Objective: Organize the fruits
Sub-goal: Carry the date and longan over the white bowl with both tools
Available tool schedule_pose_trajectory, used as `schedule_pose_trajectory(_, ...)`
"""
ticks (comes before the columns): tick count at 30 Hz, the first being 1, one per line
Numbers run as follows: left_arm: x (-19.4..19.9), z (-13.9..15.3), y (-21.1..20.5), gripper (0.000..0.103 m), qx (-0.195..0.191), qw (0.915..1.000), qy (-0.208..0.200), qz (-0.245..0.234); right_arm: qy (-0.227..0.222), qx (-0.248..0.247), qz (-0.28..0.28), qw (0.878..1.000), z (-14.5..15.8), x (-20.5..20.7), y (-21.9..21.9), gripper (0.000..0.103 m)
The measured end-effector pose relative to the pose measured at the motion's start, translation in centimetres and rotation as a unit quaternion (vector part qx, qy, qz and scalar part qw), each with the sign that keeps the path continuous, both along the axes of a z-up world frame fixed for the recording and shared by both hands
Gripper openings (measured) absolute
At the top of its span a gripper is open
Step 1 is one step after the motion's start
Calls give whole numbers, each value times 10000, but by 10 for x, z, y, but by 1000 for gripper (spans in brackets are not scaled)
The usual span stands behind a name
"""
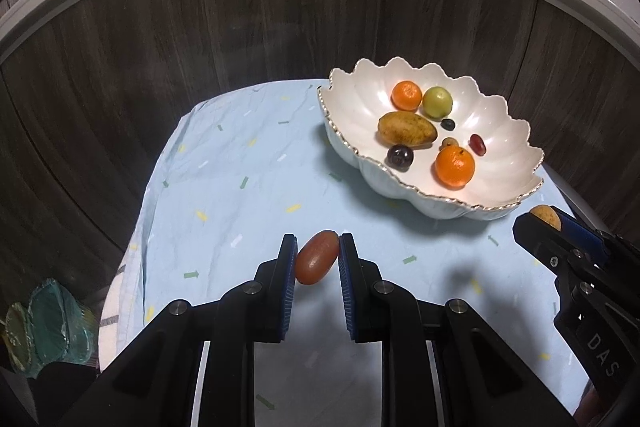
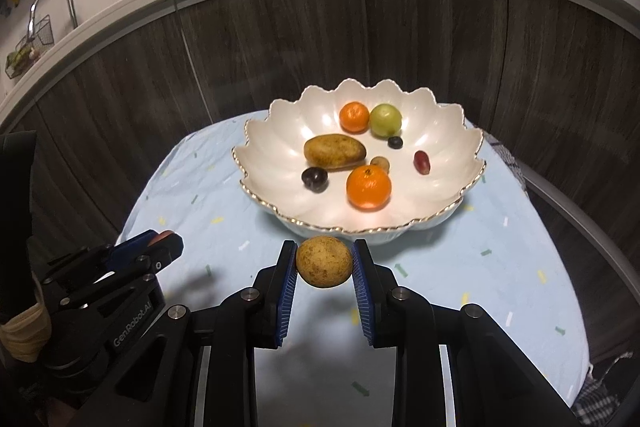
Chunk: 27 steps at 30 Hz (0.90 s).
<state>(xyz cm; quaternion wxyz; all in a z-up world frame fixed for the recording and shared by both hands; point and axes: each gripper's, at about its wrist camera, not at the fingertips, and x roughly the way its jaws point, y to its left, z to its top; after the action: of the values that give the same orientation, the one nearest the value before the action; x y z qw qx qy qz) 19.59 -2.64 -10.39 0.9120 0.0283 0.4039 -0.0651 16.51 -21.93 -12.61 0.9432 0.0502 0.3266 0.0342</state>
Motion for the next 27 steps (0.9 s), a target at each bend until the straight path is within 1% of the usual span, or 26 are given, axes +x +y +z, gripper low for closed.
schedule_pose_trajectory(16, 17, 31, -30, 21, 4, 9995, -182, -264, -157, -61, -139, 9998, 25, 16, -28, 29)
schedule_pose_trajectory(27, 46, 47, -50, 21, 3, 9984, -353, -435, -245, -247, -164, 9993, 41, 45, -47, 29)
